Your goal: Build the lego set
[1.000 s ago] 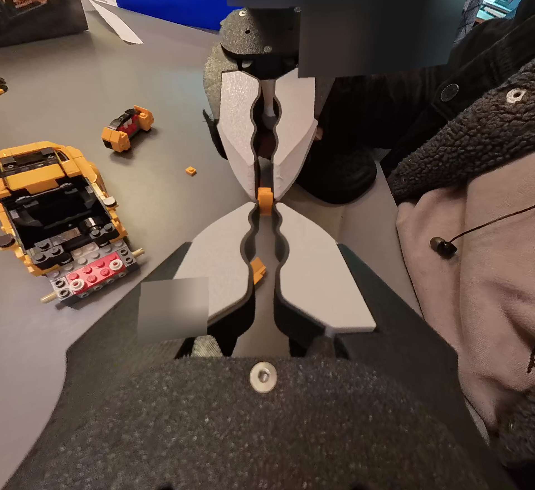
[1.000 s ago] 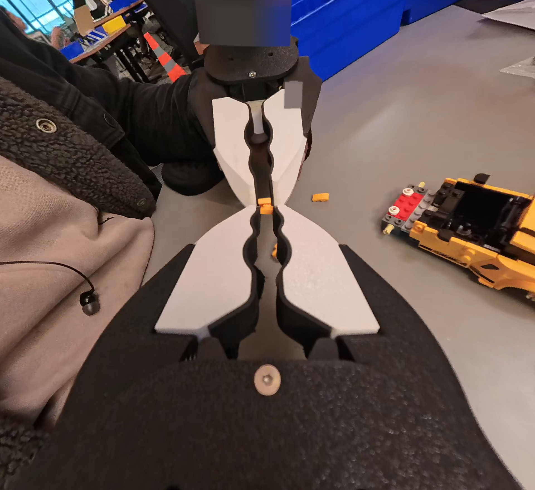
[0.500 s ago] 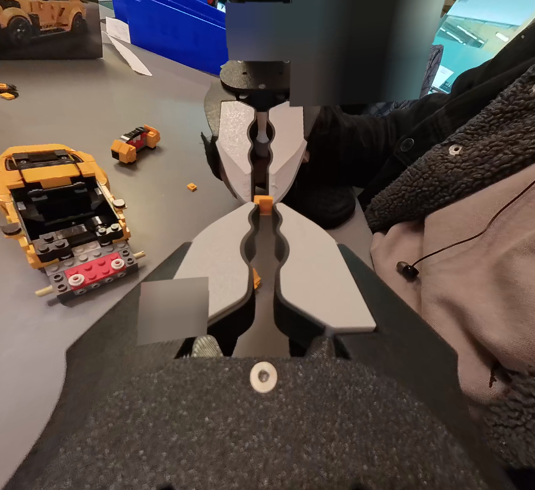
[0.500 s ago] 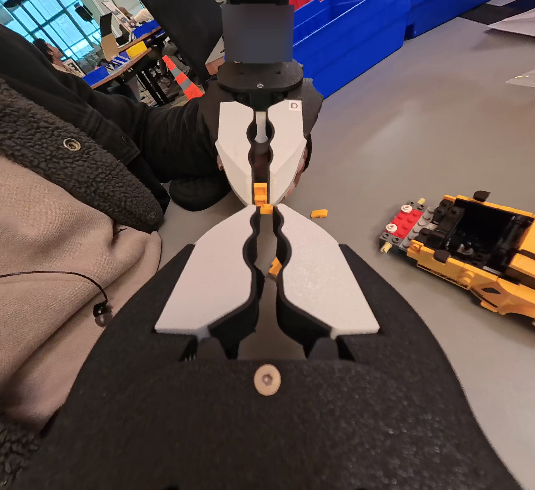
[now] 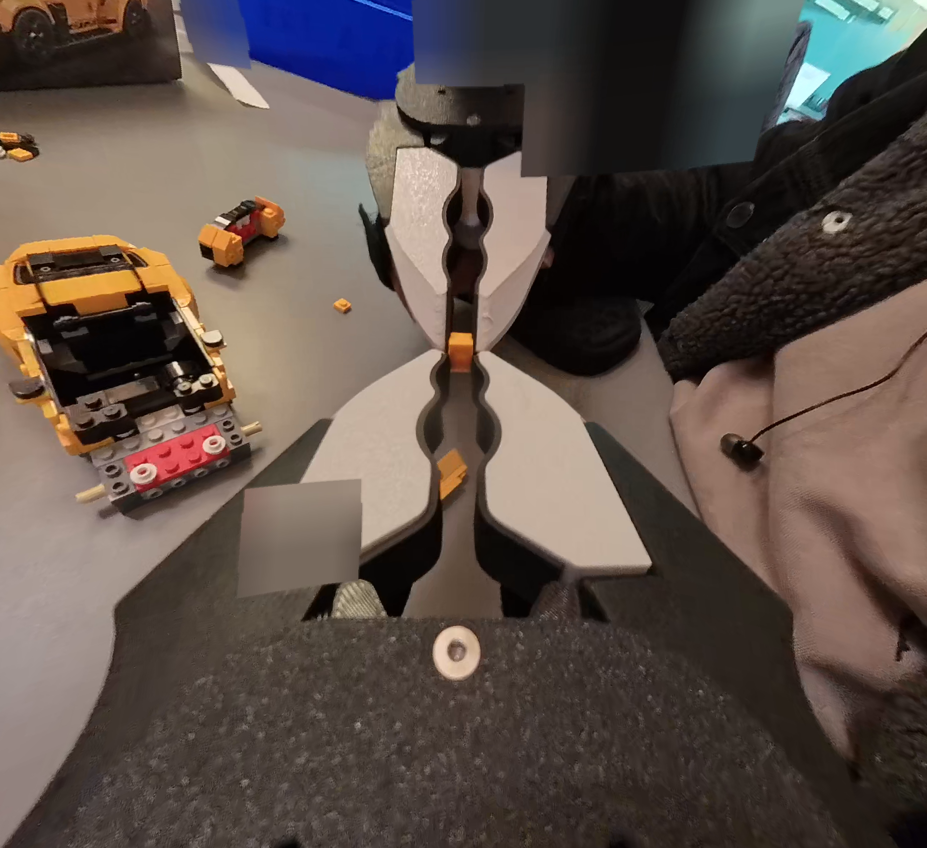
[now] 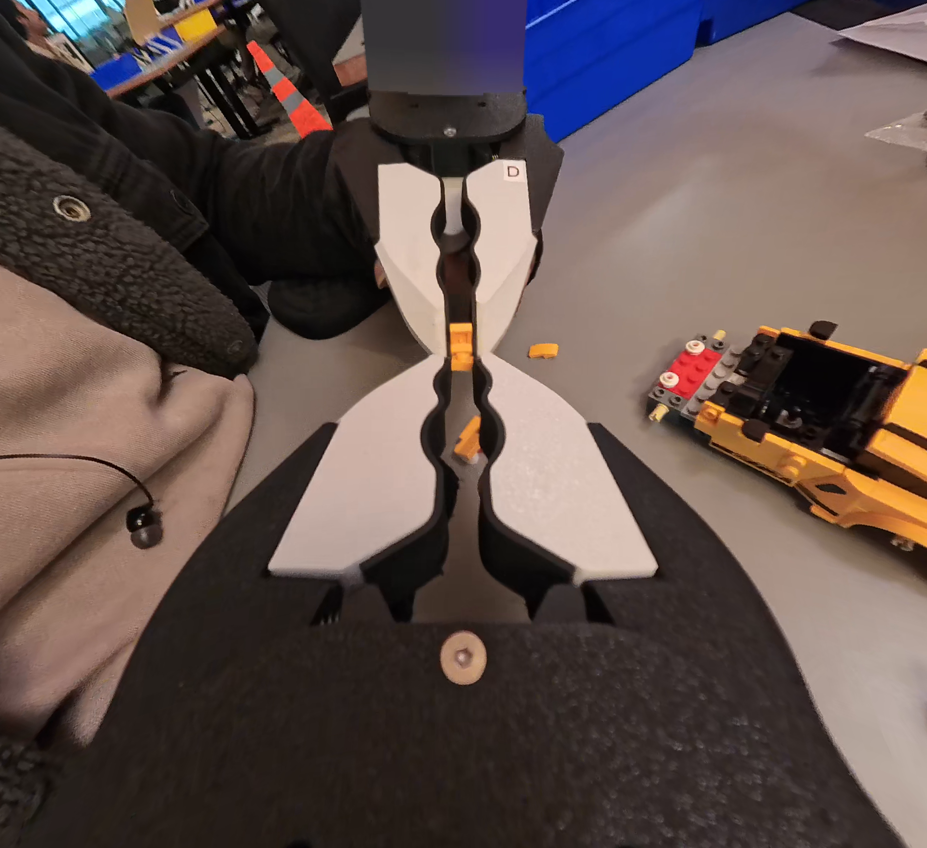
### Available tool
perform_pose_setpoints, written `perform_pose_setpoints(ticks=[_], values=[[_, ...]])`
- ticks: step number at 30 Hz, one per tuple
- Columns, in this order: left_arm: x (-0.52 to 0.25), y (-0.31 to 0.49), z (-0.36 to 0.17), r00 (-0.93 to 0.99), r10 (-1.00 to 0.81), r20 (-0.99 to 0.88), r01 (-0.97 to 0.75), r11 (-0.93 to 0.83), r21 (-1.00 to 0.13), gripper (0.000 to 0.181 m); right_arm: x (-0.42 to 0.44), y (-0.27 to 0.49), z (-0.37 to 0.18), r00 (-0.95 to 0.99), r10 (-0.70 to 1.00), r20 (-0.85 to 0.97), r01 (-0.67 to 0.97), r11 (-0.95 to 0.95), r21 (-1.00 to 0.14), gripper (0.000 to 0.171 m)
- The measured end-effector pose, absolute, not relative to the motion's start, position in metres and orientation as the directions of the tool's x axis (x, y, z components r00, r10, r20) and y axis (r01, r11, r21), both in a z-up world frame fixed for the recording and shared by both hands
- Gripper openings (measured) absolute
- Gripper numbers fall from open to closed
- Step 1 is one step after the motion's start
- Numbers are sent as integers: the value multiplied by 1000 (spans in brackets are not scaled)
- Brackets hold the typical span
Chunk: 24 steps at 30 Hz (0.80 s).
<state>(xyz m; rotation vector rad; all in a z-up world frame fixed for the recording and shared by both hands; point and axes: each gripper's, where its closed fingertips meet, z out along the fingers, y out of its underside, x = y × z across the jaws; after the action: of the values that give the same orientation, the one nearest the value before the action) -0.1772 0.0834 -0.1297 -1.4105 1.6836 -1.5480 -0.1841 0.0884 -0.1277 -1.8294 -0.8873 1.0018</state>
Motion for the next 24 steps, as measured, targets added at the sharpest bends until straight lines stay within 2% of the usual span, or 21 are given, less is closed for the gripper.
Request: perform_pose_setpoints(ticks=[5,11,24], values=[[-176,79,-139,-379,-900,215,-386,-57,-921,8,-182,85,-137,447,874,-191,306,-350,-885,8],[-174,74,-133,-402,-890,216,-347,-70,-935,8,-180,79,-132,418,902,-105,429,-298,-853,8],[-173,68,-134,-414,-877,243,-352,-92,-932,8,-179,72,-135,409,910,-67,481,-278,-832,8]])
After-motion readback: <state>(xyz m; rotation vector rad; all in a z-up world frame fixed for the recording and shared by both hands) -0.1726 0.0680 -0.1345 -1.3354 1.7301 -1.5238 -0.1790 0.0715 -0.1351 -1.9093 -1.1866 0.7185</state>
